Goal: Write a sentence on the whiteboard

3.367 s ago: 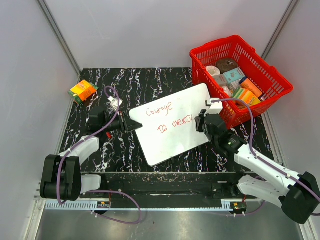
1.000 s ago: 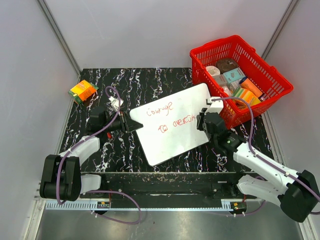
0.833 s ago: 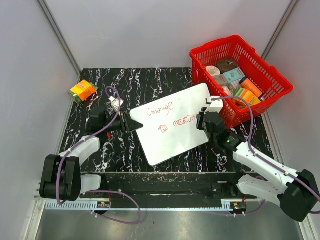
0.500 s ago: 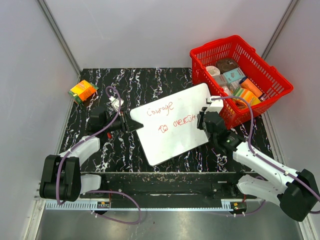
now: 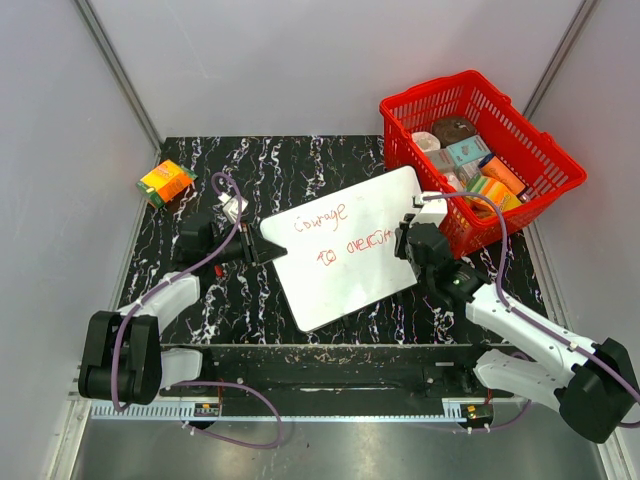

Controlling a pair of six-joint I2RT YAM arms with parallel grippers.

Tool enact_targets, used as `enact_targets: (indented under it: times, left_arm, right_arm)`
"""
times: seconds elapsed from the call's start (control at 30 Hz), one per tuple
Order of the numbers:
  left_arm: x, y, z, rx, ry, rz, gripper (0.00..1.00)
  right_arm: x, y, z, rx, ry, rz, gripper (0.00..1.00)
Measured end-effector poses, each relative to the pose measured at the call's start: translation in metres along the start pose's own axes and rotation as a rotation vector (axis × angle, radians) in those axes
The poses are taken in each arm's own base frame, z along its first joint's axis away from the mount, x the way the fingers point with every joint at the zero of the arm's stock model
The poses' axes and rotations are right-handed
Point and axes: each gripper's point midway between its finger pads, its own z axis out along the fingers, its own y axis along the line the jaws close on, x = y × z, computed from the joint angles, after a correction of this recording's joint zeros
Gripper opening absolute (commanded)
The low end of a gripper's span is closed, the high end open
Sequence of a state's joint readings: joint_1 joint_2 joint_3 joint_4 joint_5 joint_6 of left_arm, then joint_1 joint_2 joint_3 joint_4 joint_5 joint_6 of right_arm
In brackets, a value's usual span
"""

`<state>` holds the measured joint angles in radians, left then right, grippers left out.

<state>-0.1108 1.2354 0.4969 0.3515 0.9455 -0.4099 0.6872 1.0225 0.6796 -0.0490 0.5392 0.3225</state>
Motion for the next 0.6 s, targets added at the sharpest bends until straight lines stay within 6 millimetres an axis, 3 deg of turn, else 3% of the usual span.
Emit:
enact_targets:
  times: [0.6]
  left_arm:
    - [0.001, 0.000, -0.001, -0.011, 0.001, 0.002, 0.00]
  right_arm:
    - [0.011, -0.005, -0.006, -0.001, 0.017, 0.023, 0.00]
